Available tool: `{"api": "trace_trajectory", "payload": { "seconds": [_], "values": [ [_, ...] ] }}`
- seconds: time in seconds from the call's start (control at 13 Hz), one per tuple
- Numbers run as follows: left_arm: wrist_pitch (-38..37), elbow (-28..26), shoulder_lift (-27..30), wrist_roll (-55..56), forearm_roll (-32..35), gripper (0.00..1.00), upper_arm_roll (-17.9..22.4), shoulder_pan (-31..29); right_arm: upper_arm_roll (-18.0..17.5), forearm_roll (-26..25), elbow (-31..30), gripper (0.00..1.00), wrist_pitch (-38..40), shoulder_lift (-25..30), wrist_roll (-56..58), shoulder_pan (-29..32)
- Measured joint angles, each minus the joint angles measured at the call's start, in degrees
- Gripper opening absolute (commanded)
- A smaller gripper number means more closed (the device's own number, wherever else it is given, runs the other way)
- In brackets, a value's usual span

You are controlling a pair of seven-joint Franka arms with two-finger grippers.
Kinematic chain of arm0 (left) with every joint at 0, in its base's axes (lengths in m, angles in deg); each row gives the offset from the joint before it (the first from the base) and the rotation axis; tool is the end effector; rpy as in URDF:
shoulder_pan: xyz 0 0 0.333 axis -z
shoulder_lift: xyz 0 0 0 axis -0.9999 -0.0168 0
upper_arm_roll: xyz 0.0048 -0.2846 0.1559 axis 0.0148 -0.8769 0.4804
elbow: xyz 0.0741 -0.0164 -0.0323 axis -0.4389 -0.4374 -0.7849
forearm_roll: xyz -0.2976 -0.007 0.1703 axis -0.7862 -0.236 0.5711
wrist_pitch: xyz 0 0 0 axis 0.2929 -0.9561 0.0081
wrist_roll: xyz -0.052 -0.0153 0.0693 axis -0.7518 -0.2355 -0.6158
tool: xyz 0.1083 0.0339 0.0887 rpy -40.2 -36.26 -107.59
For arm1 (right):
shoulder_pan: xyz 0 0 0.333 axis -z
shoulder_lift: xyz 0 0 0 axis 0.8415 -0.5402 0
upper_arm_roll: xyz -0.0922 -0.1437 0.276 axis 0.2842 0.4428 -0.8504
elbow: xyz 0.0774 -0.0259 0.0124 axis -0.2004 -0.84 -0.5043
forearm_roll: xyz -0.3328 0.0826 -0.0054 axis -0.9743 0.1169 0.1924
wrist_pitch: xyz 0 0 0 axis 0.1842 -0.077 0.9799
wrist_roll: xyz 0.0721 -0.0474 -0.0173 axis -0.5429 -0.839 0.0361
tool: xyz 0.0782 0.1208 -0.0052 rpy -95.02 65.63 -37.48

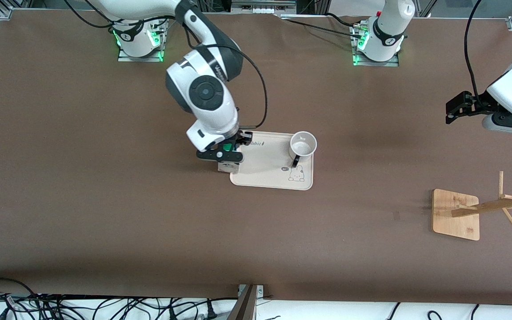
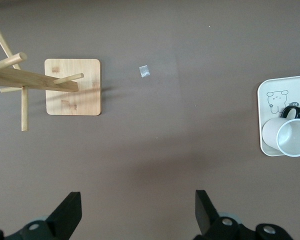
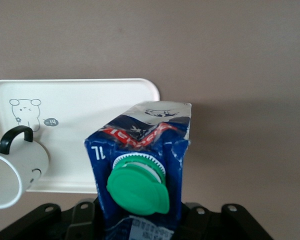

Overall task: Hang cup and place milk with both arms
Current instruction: 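Lift the milk carton with the right gripper and carry it off the tray, then set the carton down and open the right gripper while the left gripper reaches the mug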

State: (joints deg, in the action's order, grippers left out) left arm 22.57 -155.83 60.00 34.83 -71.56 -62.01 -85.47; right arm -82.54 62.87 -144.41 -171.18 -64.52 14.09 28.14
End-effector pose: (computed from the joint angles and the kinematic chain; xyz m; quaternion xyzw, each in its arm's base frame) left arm 0.5172 -0.0142 0.5644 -0.9965 0.0817 -0.0017 0.0176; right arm 0.5351 0.3973 0.3800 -0.9981 0.0310 0.0479 0.0237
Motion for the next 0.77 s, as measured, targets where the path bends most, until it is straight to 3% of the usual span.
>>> {"api": "trace_trajectory", "payload": {
  "seconds": [0.38, 0.77],
  "values": [
    [0.0, 0.0, 0.0, 0.0, 0.0, 1.00, 0.0, 0.0, 0.9, 0.9, -1.1, 0.40, 6.7, 3.2, 18.7, 11.3],
    [0.0, 0.0, 0.0, 0.0, 0.0, 1.00, 0.0, 0.0, 1.0, 1.4, -12.5, 0.40, 2.4, 6.1, 28.5, 21.2]
  ]
}}
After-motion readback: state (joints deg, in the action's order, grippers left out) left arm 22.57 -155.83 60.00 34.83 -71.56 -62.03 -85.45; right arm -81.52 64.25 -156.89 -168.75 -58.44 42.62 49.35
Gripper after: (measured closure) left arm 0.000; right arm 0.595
